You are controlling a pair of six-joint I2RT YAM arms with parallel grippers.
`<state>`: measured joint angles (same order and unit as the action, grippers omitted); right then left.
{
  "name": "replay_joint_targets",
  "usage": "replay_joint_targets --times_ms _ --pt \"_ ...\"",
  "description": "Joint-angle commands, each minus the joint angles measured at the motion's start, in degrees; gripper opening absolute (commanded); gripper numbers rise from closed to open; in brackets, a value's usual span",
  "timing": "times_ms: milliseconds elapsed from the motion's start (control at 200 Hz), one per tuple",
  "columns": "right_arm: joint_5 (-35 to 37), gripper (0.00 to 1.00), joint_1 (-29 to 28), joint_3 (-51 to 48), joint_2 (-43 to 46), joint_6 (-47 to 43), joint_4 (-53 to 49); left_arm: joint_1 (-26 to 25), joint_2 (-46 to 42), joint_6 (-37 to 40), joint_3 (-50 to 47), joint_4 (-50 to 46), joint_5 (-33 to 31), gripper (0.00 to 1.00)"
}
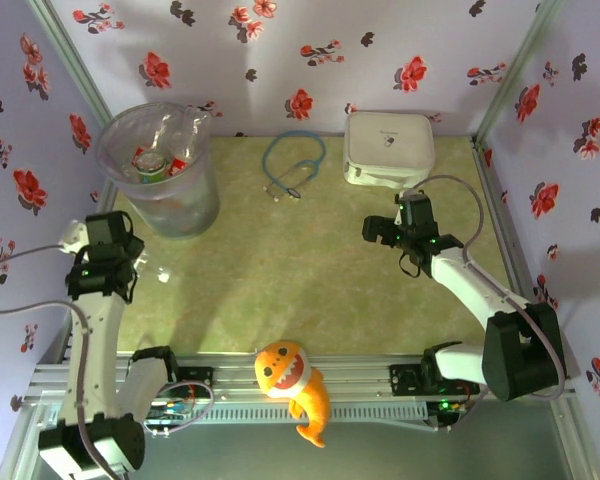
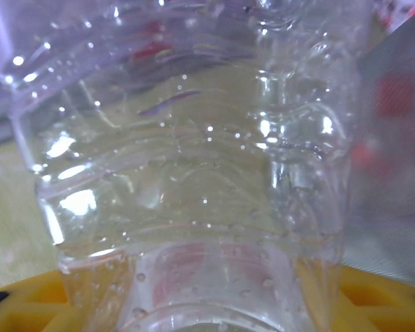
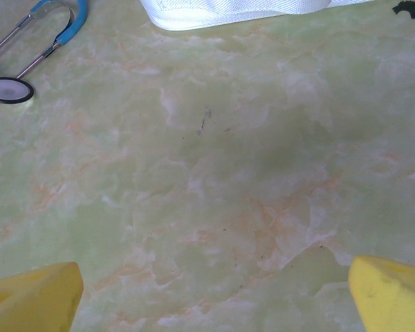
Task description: Put the plastic bottles in the bin
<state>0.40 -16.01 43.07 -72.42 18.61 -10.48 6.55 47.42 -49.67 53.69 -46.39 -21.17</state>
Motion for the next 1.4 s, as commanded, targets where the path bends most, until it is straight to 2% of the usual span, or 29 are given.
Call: replay_joint_targets --times_ms 0,150,290,435,565,695,790,915,1180,1395 --pt "0.6 0.99 0.2 0.3 0.2 0.4 -0.7 0.4 -1.4 6.0 7.3 -4.7 -5.2 0.57" --pt "0.3 1.00 0.2 0.7 -0.1 0.5 -0.6 0.4 4.6 12.9 22.0 -5.3 -4.7 0.48" --pt "0.0 0.99 0.2 1.1 -0.4 0.9 -0.6 0.4 10.8 18.4 31.8 -1.2 -2.6 0.39" --pt "0.5 0.99 0.2 1.3 0.3 0.4 -1.4 0.5 19.8 24.9 41.3 2.5 1.1 0.39" --pt "1.2 0.99 0.2 1.4 1.2 -0.2 -2.6 0.4 27.7 34.0 48.1 8.6 7.4 0.39" --pt "1.9 0.99 0.2 1.2 2.0 -0.6 -3.5 0.4 34.4 44.7 53.8 14.8 12.7 0.33" --pt "2.1 0.99 0.3 1.2 2.2 -0.6 -4.0 0.4 39.1 53.2 58.6 15.9 15.5 0.33" --pt "2.4 0.99 0.2 1.2 2.5 -0.4 -4.4 0.4 43.8 60.2 63.4 15.8 16.8 0.33" --pt "2.3 0.99 0.2 1.0 2.2 0.3 -4.1 0.4 49.3 67.5 63.8 14.2 21.8 0.34" --pt "2.8 0.99 0.2 0.4 2.8 -0.3 -4.3 0.7 52.3 65.8 65.7 10.4 24.2 0.35"
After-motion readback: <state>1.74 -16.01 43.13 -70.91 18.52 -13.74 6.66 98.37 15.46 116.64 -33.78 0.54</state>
